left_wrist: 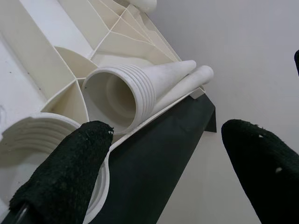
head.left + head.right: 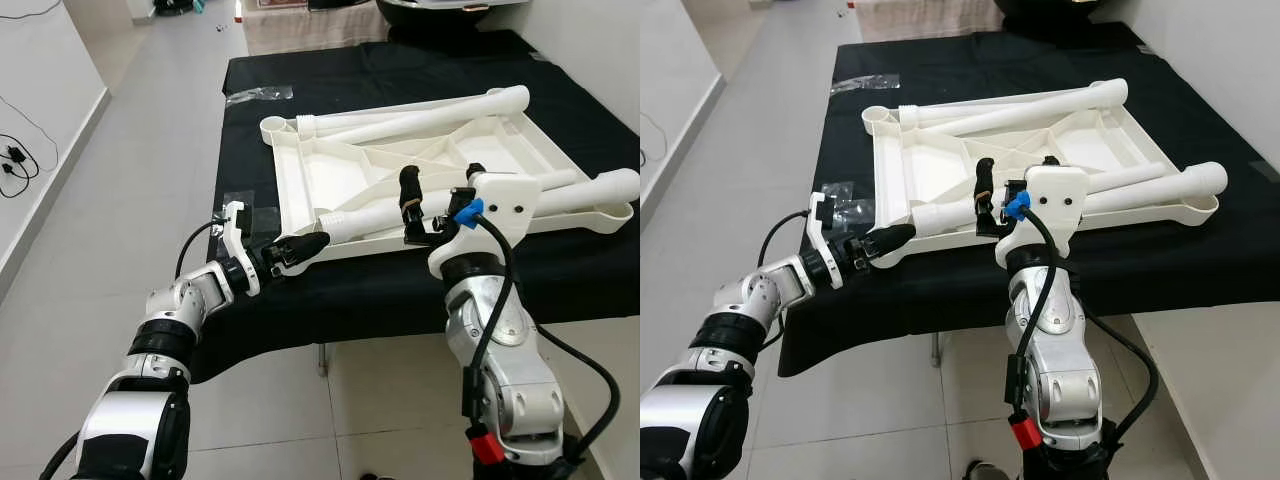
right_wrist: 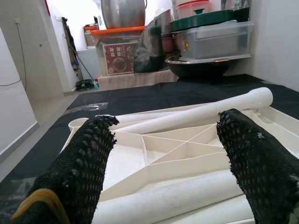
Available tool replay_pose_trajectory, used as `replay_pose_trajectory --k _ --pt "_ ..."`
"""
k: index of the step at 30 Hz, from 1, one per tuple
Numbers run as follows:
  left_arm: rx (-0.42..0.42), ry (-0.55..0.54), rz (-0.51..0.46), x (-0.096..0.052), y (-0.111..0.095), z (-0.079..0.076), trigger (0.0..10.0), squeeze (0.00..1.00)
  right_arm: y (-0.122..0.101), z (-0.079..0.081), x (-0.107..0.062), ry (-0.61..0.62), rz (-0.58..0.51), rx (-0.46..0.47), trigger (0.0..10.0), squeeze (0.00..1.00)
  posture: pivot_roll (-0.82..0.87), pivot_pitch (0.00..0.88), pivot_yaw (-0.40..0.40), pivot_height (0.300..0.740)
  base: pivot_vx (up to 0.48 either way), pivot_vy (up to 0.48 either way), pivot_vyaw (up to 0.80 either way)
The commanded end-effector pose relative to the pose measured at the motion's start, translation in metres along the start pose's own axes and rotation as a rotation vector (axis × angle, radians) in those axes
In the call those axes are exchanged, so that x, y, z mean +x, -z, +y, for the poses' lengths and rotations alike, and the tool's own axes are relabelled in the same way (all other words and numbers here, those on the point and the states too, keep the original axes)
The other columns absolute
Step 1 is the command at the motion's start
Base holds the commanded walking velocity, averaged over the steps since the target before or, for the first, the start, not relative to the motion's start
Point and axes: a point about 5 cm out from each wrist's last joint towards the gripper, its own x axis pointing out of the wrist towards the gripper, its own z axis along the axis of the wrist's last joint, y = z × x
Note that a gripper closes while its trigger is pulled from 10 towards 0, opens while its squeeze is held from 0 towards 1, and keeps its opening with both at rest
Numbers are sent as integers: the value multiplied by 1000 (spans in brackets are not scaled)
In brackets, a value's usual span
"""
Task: Building children table
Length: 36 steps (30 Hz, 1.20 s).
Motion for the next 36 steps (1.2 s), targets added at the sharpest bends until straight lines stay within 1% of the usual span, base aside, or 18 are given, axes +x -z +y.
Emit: replay_pose_trajectory --k 1,9,11,17,21,28,30,36 --pt "-5 -11 20 0 3 3 10000 0 -7 0 -2 2 -16 11 10000 0 -8 178 31 740 0 0 0" --pt "10 -18 -3 4 -3 2 10000 0 -8 -3 -4 8 -14 4 10000 0 -17 185 34 740 0 0 0" --pt "22 -17 -26 6 -10 0 10000 0 -7 -3 -5 8 -6 1 10000 0 -19 190 33 740 0 0 0" --pt "34 -15 -37 12 -17 -2 10000 0 -7 -2 -6 4 -1 1 10000 0 -21 192 32 740 0 0 0" --pt "32 -17 -30 15 -16 -2 10000 0 -8 0 -6 -1 3 -1 10000 0 -25 196 39 740 0 0 0" --pt "-1 -5 0 22 -6 -3 10000 0 -12 -2 -7 14 0 -3 10000 0 -30 205 59 740 0 0 0" --pt "-10 11 9 26 -3 -6 10000 0 -11 -2 -8 19 1 -5 10000 0 -31 204 61 740 0 0 0" --pt "-12 59 19 34 -2 -14 10000 0 -12 -3 -11 25 5 -6 10000 0 -29 212 72 740 0 0 0"
